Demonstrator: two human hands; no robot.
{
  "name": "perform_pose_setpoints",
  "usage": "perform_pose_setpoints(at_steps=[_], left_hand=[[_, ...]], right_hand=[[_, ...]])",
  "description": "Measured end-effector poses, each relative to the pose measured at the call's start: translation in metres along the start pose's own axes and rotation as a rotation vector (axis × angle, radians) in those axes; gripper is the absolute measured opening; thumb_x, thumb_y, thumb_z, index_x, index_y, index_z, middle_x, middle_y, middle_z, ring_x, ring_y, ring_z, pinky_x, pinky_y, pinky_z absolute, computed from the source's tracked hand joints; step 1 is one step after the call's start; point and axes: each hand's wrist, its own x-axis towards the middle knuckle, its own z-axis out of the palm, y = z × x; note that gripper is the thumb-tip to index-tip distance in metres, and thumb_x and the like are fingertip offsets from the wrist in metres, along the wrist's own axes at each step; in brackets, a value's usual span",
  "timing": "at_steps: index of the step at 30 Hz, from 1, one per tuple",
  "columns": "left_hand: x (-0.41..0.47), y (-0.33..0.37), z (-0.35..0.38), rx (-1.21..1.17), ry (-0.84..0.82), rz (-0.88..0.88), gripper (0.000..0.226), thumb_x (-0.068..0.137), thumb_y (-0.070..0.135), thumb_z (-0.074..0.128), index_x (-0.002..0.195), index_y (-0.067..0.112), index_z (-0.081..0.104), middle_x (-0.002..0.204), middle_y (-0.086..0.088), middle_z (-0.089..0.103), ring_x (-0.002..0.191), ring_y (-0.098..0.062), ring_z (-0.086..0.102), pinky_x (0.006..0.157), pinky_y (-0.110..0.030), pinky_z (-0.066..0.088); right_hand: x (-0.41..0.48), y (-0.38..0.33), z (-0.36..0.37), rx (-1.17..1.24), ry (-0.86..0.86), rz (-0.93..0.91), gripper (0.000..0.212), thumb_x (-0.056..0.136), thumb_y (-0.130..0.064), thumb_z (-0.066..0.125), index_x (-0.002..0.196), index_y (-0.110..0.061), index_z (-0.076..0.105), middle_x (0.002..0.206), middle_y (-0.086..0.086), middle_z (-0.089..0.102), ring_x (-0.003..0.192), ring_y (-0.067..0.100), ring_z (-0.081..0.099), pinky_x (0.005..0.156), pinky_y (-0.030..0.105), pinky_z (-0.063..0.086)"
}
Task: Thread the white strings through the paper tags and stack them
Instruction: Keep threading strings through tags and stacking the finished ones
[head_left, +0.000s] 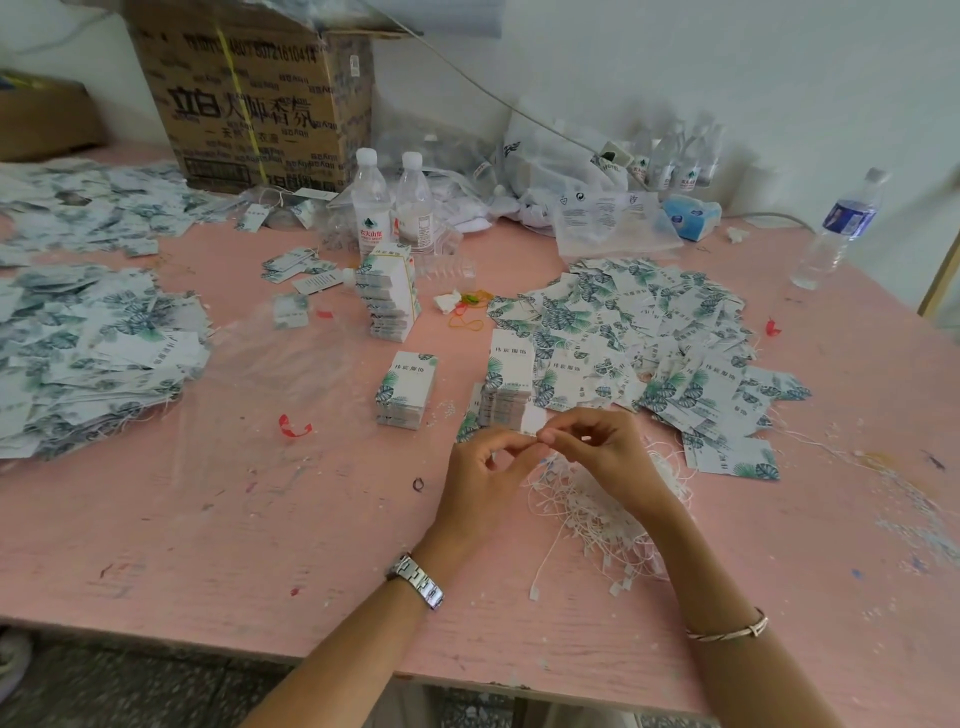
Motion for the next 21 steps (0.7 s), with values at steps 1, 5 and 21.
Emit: perform_pose_setpoints(at_steps=[1,5,21], left_hand=[[0.000,0.000,0.000,-0.004,0.007,-0.001,0.023,0.082,0.051,0.068,0.089,0.031,0.077,0.084,0.014,0.073,0.076,0.001,0.060,0.064,-0.013,0.036],[0.002,0.002,-0.002,-0.069,0.073,-0.057,0.034,0.081,0.050,0.065,0.088,0.019,0.075,0.081,0.012,0.072,0.069,0.003,0.054,0.064,-0.016,0.035],[0.007,0.003,-0.006,-0.237,0.199,-0.153,0.012,0.095,0.020,0.066,0.085,0.016,0.073,0.076,0.014,0.070,0.077,-0.002,0.059,0.072,-0.015,0.045]], right_hand=[[0.000,0.000,-0.002,0.001,0.007,0.017,0.013,0.085,-0.020,0.073,0.085,-0.007,0.076,0.065,0.012,0.064,0.055,0.013,0.046,0.053,0.023,0.035],[-0.002,0.001,-0.008,0.027,0.048,0.070,0.018,0.090,-0.024,0.067,0.079,-0.009,0.068,0.056,-0.014,0.048,0.050,0.003,0.035,0.053,0.012,0.029],[-0.001,0.012,-0.018,-0.318,0.541,0.158,0.032,0.102,-0.029,0.054,0.077,-0.009,0.054,0.058,-0.013,0.041,0.053,0.005,0.033,0.053,0.023,0.029]])
